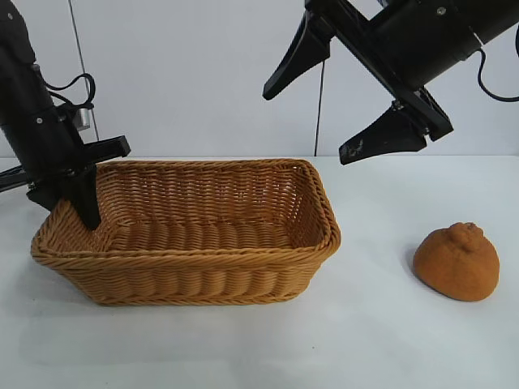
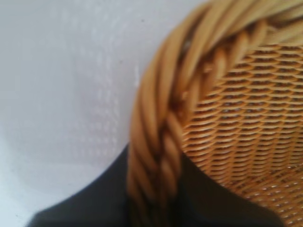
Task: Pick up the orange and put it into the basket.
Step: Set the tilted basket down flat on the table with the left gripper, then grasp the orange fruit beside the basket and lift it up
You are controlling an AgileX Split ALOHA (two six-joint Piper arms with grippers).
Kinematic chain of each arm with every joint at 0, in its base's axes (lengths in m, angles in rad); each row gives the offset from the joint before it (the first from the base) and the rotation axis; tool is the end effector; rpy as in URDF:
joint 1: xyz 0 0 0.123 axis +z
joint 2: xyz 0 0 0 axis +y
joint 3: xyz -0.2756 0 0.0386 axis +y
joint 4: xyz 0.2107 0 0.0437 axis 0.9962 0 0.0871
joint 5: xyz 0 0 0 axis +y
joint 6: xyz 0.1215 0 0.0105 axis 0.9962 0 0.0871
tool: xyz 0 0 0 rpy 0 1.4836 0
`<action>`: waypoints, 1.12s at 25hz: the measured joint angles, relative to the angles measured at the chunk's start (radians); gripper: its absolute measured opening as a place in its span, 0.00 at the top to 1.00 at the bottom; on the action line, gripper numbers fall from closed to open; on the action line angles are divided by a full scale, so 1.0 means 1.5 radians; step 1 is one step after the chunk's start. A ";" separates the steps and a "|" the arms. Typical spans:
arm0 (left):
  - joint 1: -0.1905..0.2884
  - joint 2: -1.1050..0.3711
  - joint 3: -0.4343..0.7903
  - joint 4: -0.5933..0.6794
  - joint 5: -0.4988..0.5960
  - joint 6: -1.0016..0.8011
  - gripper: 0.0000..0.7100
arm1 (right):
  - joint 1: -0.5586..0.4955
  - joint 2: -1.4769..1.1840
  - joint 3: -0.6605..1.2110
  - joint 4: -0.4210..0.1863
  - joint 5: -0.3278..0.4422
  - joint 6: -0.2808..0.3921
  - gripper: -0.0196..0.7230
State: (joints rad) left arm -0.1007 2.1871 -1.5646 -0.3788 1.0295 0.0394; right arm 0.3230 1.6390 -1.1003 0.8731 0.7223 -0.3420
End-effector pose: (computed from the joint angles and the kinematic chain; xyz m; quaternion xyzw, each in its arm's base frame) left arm 0.3860 -0.0779 0.1227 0.0275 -0.9865 0.1617 0.0020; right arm 0.2840 0.1603 0.2382 -0.0481 0.9233 0.3349 0.1819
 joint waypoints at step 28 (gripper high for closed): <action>0.071 -0.155 -0.022 0.175 0.098 0.025 0.09 | 0.000 0.000 0.000 -0.004 0.000 0.000 0.04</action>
State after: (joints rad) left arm 0.0057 1.9543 -1.5984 -0.1157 1.1763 0.0772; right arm 0.3230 1.6390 -1.1003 0.8669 0.7223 -0.3420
